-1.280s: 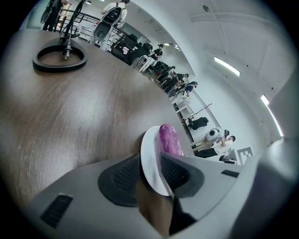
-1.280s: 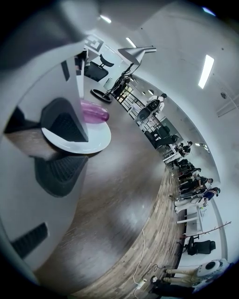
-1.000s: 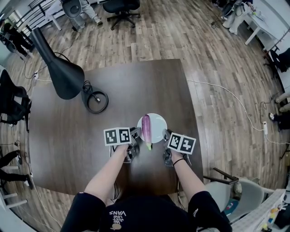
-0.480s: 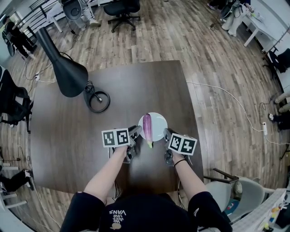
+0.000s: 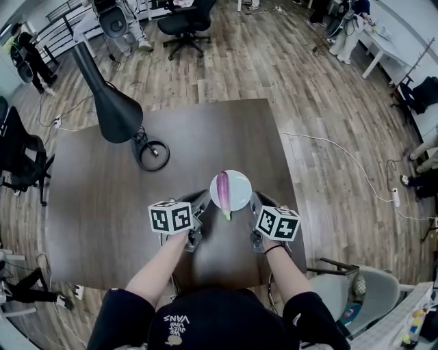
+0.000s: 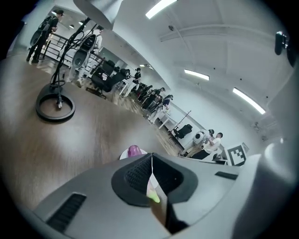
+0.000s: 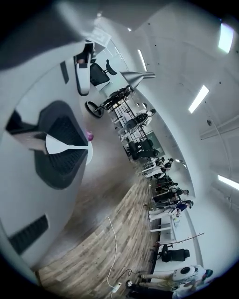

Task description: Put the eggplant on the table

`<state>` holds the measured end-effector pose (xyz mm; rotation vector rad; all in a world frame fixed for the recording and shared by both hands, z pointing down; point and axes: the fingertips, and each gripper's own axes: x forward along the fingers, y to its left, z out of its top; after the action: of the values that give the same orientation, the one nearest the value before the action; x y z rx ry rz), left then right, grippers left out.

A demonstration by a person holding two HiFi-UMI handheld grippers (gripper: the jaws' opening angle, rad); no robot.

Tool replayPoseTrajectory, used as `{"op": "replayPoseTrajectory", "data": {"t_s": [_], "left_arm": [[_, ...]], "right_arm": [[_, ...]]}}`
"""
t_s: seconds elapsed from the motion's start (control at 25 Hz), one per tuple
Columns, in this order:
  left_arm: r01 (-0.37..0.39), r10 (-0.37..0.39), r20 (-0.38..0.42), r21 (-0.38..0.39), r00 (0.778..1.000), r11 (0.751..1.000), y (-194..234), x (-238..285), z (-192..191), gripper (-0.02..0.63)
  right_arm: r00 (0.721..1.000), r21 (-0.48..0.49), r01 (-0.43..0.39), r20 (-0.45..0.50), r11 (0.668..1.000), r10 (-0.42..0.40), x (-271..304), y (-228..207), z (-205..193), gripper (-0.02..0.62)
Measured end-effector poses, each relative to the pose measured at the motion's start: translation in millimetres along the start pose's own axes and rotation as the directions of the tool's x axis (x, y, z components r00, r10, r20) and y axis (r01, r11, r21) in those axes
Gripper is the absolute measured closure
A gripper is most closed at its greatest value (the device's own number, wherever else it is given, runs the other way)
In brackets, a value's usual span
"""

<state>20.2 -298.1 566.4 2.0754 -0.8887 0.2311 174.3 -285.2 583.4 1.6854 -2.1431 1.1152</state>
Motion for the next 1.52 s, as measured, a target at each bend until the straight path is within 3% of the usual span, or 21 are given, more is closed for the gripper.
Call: {"op": "replayPoseTrajectory", "data": {"t_s": [0.16,0.48,0.72,0.92,1.2,1.52], "left_arm": [[0.035,-0.035,0.005,0.034,0.999,0.999,-15.4,-18.7,-3.3,0.594],[0.031,-0.041,0.049,0.194,0.998,0.981,-46.9,-60.8,-8.6,0.594],[0.096,-0.113,0.109,0.149,0.988,0.984,-65.8,-92.4,-12.4,0.594],[0.112,-0.136,0.116,0.187,0.984,0.976,-73.7,-113.8,-17.7,0.594],[0.112,-0.14,0.118,0.218,0.983,0.97,-78.8,-145.8,-34.6,0.594],[0.137,-0.163,0.13,0.186,0.978,0.973,-77.8,-166.3,-46.9,0.594]], "right_arm": [[0.999,-0.038,-0.006,0.038,0.999,0.008,-20.9,15.6,1.5,0.563],[0.993,-0.079,0.005,0.119,0.997,0.004,-67.1,39.3,-4.3,0.566],[0.981,-0.082,0.005,0.194,0.997,0.011,-99.6,59.3,-8.0,0.568],[0.968,-0.14,0.017,0.251,0.99,0.019,-130.5,80.8,-8.9,0.569],[0.964,-0.136,0.01,0.266,0.991,0.027,-153.0,96.3,-25.6,0.572],[0.963,-0.137,0.022,0.27,0.99,0.016,-167.7,106.1,-43.5,0.572]]}}
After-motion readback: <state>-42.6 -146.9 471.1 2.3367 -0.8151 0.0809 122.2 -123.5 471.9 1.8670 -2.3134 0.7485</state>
